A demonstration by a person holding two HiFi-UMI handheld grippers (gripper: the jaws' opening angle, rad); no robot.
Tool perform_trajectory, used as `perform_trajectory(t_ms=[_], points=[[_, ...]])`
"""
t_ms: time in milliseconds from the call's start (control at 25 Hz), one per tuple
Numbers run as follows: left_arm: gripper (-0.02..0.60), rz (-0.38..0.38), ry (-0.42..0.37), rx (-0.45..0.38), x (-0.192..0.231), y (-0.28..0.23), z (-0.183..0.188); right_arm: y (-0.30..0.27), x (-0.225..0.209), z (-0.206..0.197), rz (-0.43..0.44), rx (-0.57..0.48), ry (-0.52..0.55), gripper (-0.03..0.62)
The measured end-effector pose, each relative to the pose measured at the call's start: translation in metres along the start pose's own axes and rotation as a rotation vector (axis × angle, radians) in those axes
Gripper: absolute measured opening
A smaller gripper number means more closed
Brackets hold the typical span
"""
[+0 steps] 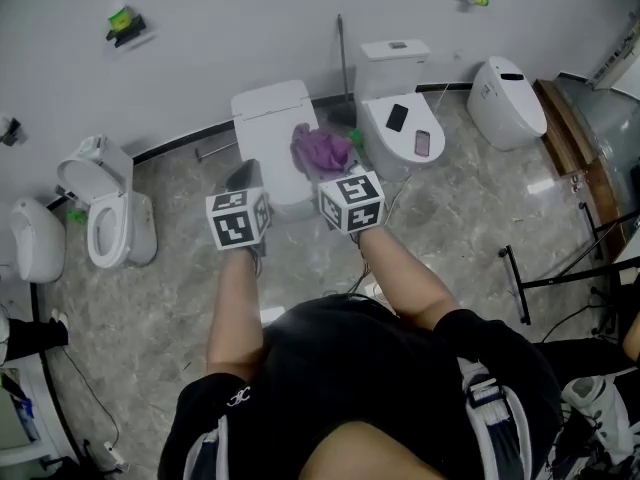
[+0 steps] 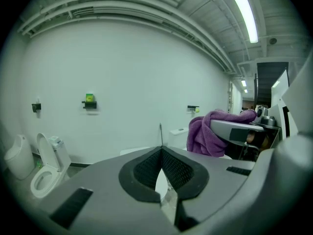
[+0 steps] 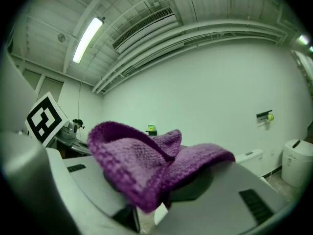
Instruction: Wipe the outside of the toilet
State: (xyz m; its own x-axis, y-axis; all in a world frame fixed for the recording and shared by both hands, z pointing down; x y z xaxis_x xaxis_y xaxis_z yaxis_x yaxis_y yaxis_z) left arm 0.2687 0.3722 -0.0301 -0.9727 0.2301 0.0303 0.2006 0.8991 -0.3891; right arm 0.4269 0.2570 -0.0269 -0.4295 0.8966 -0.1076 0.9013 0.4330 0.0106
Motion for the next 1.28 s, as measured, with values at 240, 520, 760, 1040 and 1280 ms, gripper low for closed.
perform_trajectory(t_ms=[240,520,760,1040,1280], points=[[0.009,0.025,0.016,0.026,-0.013,-0.025,0.004,-0.01,-0.038,0.001,0.041,0.014,-0.015,0.135],[0.009,0.072,-0.046,0.009,-0.013,-0.033,0.014,-0.016,-0.047,-0.005,0.092,0.007,-0.045,0.135],[0.009,0.071,-0.021,0.01,-0.004,-0.052,0.014,-0.038,-0.055,-0.007,0.095,0.015,-0.025,0.135],[0.009,0.084,-0.008,-0.008,0.037,-0.079,0.024,-0.091,-0.058,-0.013,0.116,0.005,-0.034,0.135],[0.009,0.069,0.022,-0.002,0.09,-0.13,0.033,-0.16,-0.06,-0.016,0.121,-0.031,-0.033,0.135]])
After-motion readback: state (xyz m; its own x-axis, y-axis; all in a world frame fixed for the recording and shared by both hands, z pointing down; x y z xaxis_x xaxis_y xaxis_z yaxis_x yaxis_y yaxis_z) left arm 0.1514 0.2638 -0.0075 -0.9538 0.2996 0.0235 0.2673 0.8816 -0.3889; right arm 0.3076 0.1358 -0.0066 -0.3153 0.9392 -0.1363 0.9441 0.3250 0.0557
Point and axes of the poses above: the fingertips, and each gripper's own axes: y backward along the fingers, x to its left, z out of its top, the point moved 10 cm from there along y, backward along the fingers
